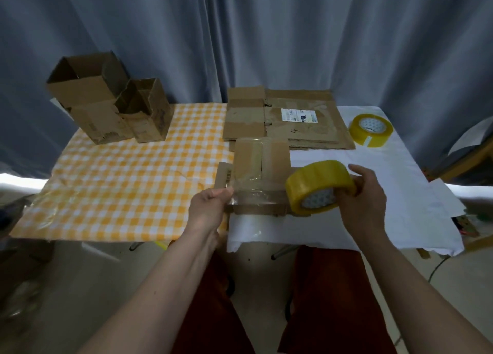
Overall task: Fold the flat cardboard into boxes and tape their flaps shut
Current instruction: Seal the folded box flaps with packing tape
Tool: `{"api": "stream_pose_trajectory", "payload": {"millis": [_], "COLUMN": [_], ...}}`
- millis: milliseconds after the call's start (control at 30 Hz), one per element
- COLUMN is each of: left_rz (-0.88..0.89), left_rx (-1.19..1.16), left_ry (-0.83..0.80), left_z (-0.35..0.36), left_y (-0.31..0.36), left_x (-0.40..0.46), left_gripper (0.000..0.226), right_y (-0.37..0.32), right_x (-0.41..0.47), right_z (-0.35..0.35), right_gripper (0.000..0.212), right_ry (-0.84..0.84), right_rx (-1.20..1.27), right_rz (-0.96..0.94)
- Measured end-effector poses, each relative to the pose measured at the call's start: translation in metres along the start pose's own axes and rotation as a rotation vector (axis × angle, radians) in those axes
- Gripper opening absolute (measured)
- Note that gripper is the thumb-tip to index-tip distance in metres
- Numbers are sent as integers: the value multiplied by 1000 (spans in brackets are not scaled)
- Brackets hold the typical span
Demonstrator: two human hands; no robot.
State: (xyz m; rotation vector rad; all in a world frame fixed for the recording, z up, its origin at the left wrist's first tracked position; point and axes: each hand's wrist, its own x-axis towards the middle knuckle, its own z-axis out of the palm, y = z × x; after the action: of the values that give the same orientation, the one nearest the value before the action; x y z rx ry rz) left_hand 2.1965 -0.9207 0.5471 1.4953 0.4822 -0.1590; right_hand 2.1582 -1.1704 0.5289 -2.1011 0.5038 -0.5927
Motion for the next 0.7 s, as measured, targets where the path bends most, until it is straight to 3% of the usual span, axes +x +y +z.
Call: {"api": "stream_pose_trajectory", "payload": {"millis": [133, 233, 333, 433, 533, 633, 700], "left_rz": [-127, -113, -93, -99, -121, -129, -110], "left_rx": [-39, 7, 44, 71, 116, 107, 121], "left_ry": [-95, -114, -7, 64, 39, 53, 67], "left_z": [5, 3, -1, -7, -4, 1, 6], "left_y": [0, -4, -8, -11, -10, -7, -7], "left_x": [2, 6, 13, 23, 32, 41, 48], "left_gripper": [22, 29, 25, 21, 23, 46, 43], "right_y": [1, 9, 18, 23, 23, 21, 21], "right_x": [-11, -15, -12, -3, 4, 9, 12], "right_z": [11, 12, 6, -2, 1, 7, 10], "right_gripper": [31, 37, 43, 63, 65, 63, 64], "right_ry": [64, -47, -86, -57, -83, -99, -104], "right_rx": [130, 168, -64, -429, -475, -581, -611], "right_rz": [-7, -37, -141, -227, -164, -172, -149]}}
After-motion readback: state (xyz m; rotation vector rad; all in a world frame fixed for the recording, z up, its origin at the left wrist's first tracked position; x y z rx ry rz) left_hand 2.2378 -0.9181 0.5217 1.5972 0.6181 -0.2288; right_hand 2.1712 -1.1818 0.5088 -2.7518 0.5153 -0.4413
